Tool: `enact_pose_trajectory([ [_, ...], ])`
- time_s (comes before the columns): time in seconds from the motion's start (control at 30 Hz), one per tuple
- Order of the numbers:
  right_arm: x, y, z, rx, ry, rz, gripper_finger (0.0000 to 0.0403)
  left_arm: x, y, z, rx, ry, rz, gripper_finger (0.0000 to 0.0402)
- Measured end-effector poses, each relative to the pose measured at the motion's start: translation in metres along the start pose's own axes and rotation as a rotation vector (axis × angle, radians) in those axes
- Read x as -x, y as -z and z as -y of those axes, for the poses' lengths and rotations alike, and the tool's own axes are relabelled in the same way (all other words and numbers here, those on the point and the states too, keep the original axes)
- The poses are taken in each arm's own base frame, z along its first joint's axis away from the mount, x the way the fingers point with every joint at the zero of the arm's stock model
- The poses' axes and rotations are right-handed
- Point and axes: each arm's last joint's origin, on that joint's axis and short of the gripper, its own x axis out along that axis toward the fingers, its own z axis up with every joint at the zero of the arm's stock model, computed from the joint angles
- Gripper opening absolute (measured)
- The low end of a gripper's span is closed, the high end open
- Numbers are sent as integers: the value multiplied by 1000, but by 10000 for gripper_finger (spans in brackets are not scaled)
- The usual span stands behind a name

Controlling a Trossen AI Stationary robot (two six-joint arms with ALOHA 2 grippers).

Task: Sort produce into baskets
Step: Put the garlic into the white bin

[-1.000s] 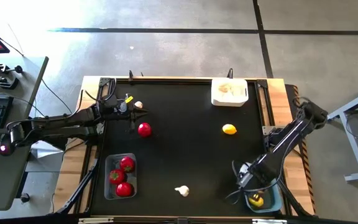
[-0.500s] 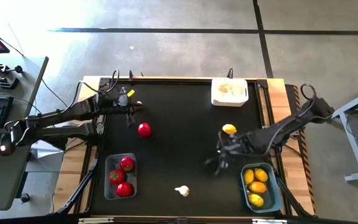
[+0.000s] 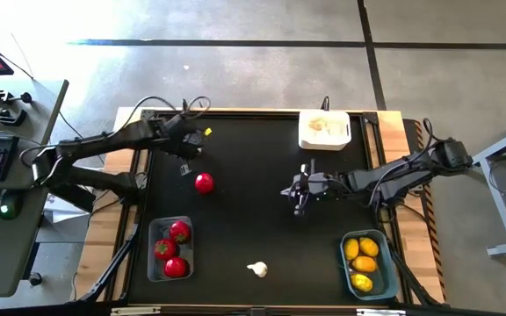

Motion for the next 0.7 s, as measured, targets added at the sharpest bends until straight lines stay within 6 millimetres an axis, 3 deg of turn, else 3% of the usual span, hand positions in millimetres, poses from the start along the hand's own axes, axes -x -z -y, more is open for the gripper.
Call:
enact_pose_trajectory([
  [0.27, 0, 0, -2, 7, -8, 4, 0, -32, -6, -10, -145, -202, -280, 17],
  [0.7, 1, 1, -5, 16, -5, 3, 0, -78, -10, -18, -145, -222, -381, 174],
])
